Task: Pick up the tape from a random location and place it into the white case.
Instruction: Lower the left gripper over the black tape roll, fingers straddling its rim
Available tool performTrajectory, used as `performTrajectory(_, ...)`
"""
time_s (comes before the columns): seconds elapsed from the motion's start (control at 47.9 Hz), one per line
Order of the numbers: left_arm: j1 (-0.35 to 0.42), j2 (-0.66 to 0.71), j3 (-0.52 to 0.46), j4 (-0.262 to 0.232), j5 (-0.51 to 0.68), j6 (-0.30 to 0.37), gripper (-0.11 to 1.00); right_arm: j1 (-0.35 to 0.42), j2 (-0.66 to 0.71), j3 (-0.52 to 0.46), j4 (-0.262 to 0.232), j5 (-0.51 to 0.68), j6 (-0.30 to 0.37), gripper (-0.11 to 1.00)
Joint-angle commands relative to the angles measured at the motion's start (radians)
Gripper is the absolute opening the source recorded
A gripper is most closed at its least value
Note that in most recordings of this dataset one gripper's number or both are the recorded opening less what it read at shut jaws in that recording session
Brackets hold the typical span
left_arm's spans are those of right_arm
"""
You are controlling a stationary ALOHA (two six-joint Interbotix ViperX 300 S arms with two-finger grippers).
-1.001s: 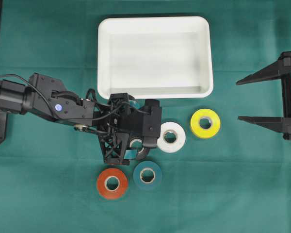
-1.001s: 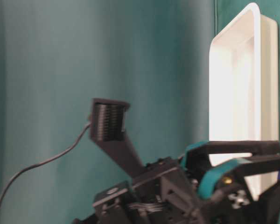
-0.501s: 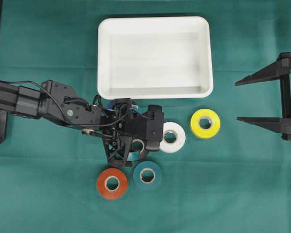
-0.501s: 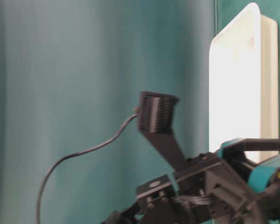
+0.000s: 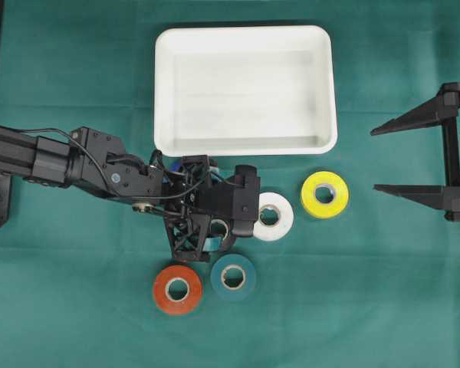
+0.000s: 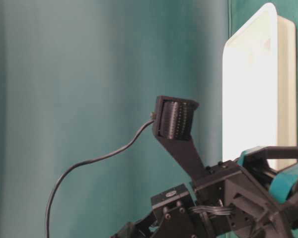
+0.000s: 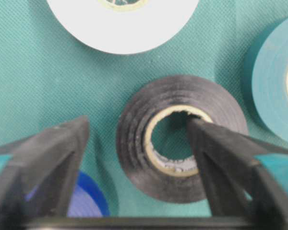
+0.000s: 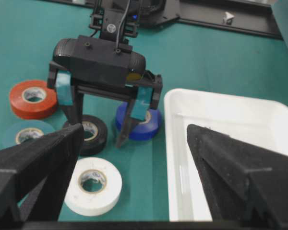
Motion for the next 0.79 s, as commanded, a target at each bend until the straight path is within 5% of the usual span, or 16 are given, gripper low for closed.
performTrajectory(0.0, -0.002, -0.017, -0.008, 0.0, 0.006, 0.002, 0.72, -0.002, 0.003, -0.015, 0.0, -0.005, 0.002, 0.91)
performTrajectory(0.125, -0.002, -0.025, -0.008, -0.002, 0.018, 0.006, 0.34, -0.002, 0.003, -0.015, 0.0, -0.005, 0.002, 0.9)
performTrajectory(0.209, -0.002, -0.026, -0.008, 0.0, 0.026, 0.008, 0.18, -0.002, 0.003, -0.015, 0.0, -0.005, 0.002, 0.91)
performTrajectory(0.772, -0.006, -0.049, -0.018, 0.0, 0.064, 0.005, 0.18, -0.002, 0.005, -0.015, 0.0, -0.003, 0.002, 0.9)
